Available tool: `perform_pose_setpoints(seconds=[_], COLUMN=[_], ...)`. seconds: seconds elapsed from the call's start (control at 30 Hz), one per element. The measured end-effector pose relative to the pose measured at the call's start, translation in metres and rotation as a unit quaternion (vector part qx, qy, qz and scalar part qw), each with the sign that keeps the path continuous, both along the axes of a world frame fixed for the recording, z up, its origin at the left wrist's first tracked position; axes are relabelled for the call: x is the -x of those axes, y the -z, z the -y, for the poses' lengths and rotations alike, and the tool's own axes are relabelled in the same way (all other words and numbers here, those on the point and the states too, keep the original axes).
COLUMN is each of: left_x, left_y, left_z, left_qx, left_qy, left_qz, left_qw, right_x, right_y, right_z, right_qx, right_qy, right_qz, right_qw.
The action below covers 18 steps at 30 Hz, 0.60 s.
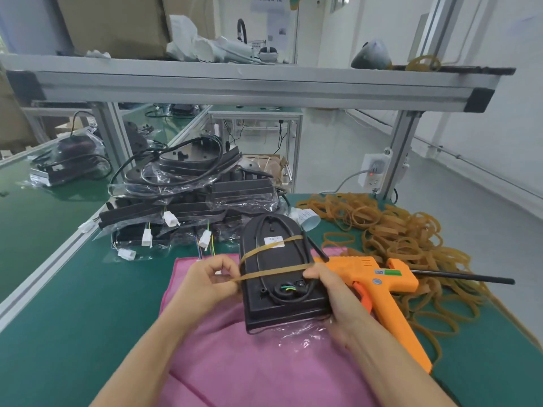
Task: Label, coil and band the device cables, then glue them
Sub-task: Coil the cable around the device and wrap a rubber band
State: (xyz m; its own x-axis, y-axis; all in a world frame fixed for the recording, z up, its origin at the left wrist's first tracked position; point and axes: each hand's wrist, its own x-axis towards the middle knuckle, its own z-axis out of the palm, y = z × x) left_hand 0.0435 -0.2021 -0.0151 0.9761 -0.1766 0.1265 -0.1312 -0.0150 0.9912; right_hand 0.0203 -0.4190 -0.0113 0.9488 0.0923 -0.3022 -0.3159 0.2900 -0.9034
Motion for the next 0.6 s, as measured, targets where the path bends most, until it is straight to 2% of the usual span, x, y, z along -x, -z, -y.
perform_pose_setpoints(seconds=[0.13, 0.17, 0.33, 0.47, 0.6], left_x=[0.003, 0.004, 0.005, 0.003, 0.004], left_y=[0.006, 0.01, 0.003, -0.013, -0.02], left_z=[-0.018, -0.021, -0.001, 0.006, 0.006], left_qx=[0.117, 0.122, 0.032, -0.072, -0.223], left_qy=[0.089, 0.09, -0.072, -0.096, -0.094], left_qz=[-0.08, -0.09, 0.025, 0.116, 0.218], left_qw=[0.986, 0.984, 0.997, 0.986, 0.945], right_x=[0.0, -0.001, -0.004, -0.003, -0.001], right_y=[0.001, 0.0, -0.003, -0.003, -0.005], right_z=[0.001, 0.003, 0.007, 0.006, 0.006], right_qx=[-0.028, -0.039, -0.007, 0.007, 0.042], right_qy=[0.009, 0.02, -0.003, -0.004, -0.01], right_qz=[-0.002, -0.003, -0.004, -0.003, 0.004], right_qw=[1.0, 0.999, 1.0, 1.0, 0.999])
